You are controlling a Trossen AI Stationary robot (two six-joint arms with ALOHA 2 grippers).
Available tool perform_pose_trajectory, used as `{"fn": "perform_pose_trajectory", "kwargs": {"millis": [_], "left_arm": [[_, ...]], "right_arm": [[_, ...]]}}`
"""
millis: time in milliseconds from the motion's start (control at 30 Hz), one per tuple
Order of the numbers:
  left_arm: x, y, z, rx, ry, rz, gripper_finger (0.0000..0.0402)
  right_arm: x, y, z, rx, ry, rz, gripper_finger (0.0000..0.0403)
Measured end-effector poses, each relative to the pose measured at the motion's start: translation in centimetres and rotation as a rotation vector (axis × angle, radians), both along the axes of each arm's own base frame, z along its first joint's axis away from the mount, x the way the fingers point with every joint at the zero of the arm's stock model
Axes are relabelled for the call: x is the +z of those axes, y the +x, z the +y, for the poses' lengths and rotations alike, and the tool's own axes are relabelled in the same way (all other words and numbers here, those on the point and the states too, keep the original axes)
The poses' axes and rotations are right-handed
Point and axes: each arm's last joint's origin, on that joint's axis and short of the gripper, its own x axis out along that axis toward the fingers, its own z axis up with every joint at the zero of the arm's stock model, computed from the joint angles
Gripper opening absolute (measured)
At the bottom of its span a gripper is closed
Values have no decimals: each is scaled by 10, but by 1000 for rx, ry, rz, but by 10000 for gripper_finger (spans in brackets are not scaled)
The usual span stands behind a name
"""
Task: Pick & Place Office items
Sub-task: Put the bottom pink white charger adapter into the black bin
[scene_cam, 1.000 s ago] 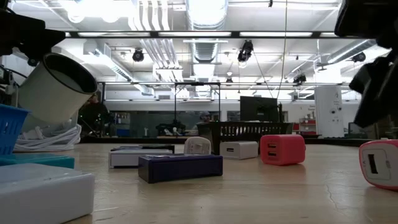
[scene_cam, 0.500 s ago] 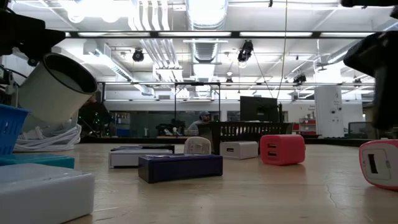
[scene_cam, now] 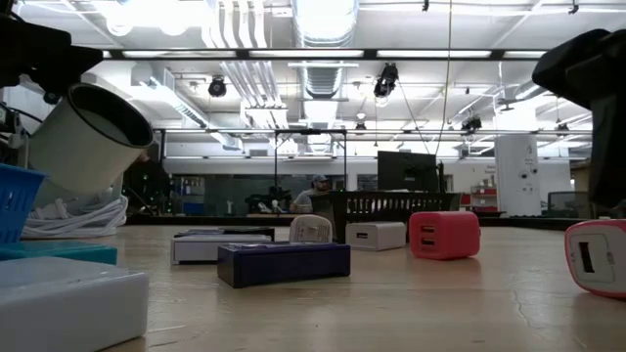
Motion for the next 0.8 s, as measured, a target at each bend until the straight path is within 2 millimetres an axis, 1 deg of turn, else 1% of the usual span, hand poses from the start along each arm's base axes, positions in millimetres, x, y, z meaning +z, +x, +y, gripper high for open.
{"fn": "perform_pose_trajectory", "kwargs": {"millis": [167,500,667,800], "left_arm": [[0,0,0,0,0,0,225],[0,0,0,0,0,0,225],[0,0,0,0,0,0,225],[0,0,0,1,0,0,225]], "right_arm": [[0,3,-2,15,0,-2,221],[-2,18,-14,20,55,25,221],[-3,19,-15,30,92,43,221],[-8,19,-16,37,123,52,221]]}}
